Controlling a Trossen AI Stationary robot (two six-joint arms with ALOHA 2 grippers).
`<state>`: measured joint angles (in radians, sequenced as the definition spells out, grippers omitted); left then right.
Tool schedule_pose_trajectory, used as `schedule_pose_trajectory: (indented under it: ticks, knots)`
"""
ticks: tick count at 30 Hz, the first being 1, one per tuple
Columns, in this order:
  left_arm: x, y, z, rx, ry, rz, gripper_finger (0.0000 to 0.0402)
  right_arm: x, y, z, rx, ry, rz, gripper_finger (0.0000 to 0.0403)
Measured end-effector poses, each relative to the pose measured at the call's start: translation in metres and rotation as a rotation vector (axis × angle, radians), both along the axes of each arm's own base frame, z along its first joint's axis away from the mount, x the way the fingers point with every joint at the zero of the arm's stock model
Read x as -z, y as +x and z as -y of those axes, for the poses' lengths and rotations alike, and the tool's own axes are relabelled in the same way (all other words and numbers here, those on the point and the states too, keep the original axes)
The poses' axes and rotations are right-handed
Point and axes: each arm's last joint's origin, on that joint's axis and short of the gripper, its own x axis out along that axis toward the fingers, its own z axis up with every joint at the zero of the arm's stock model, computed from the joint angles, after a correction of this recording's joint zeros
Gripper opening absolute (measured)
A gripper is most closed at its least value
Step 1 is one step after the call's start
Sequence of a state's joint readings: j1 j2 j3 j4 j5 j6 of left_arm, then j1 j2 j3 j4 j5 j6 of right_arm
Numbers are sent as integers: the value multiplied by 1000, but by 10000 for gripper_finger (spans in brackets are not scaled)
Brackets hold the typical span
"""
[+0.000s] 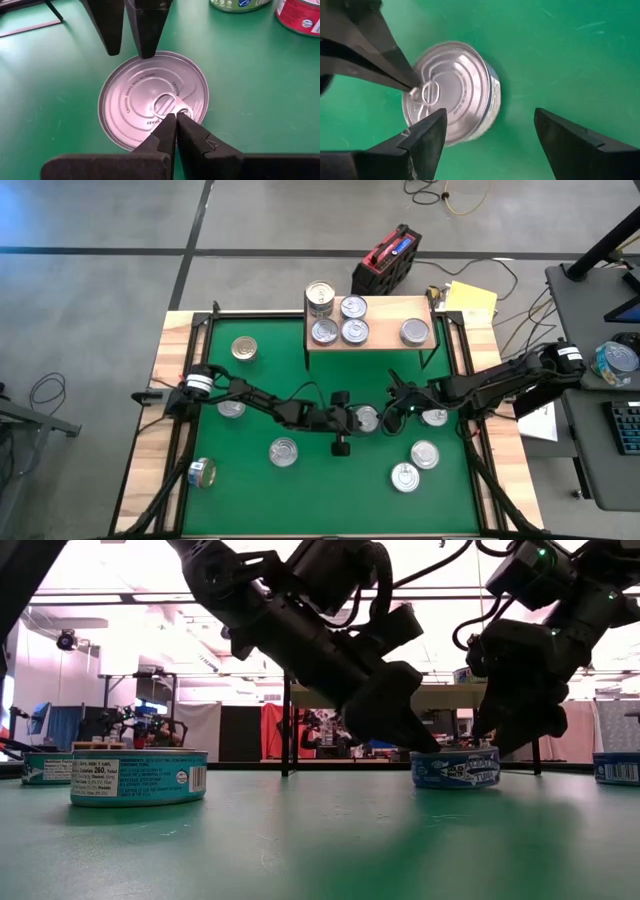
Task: Stack canned seafood by type on shelf
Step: Put the blue tuna can on the shelf
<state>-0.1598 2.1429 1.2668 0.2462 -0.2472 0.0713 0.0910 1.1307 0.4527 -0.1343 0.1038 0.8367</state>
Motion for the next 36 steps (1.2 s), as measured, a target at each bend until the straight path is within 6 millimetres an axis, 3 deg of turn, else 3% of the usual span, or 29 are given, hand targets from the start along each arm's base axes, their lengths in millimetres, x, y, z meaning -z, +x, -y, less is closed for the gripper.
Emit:
schedule_pose_trajectory:
  ticks: [36]
  knots:
    - [7,-7,11,18,-14,53,0,33,-5,-2,12,116,191,308]
